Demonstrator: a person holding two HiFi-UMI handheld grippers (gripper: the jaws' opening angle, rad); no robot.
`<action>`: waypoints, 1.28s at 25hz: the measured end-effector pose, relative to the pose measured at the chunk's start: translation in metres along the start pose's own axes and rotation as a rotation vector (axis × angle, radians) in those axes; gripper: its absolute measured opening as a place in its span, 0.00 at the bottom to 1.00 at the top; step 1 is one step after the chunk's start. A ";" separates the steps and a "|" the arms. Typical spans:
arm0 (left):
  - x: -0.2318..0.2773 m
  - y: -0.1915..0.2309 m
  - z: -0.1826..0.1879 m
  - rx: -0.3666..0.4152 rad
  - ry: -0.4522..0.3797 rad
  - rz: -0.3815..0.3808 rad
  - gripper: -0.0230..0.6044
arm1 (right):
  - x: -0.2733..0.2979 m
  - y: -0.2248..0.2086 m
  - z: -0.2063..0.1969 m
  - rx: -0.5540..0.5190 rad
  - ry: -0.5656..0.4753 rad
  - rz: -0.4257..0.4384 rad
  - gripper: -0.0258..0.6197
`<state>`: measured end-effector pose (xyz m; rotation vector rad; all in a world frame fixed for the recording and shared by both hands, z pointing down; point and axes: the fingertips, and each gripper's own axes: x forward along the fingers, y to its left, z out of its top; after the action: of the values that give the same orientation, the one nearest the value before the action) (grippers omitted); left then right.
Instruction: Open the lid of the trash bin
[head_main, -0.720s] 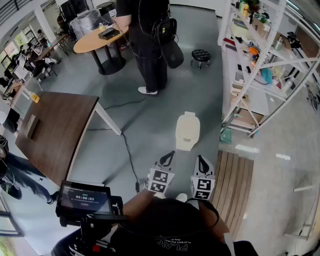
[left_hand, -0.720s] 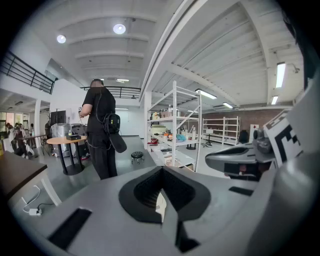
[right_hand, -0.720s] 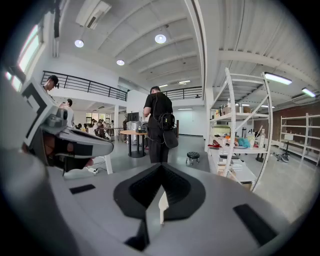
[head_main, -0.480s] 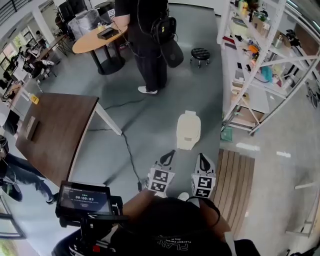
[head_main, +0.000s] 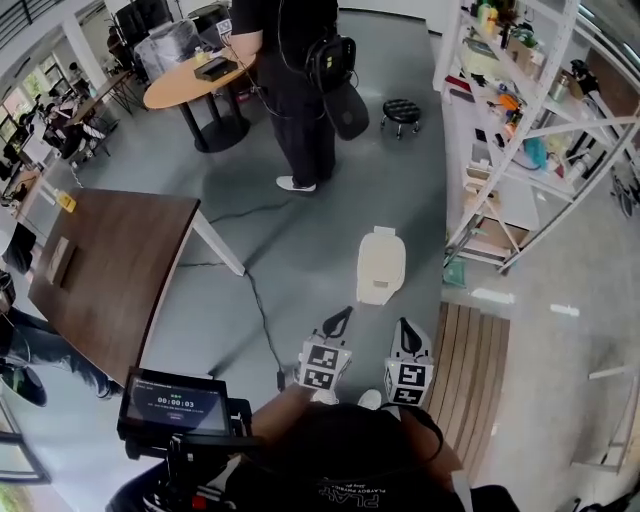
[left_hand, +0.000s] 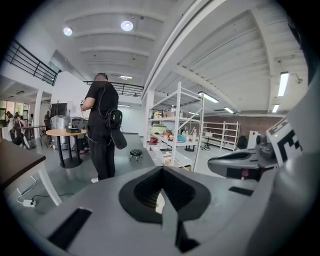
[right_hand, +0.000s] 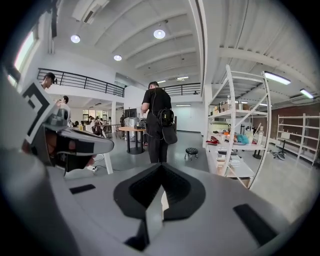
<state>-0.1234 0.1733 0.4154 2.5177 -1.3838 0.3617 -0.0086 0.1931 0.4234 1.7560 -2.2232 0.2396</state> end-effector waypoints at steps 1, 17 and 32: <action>-0.001 0.004 -0.001 -0.001 -0.001 -0.002 0.03 | 0.002 0.005 0.000 0.000 0.004 0.001 0.04; 0.012 0.042 -0.006 0.028 0.045 -0.048 0.03 | 0.036 0.029 0.009 0.073 0.021 -0.011 0.04; 0.097 0.039 0.025 0.013 0.062 -0.032 0.03 | 0.099 -0.036 0.024 0.066 0.032 0.025 0.04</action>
<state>-0.1036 0.0680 0.4280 2.5133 -1.3204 0.4402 0.0021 0.0860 0.4319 1.7463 -2.2400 0.3482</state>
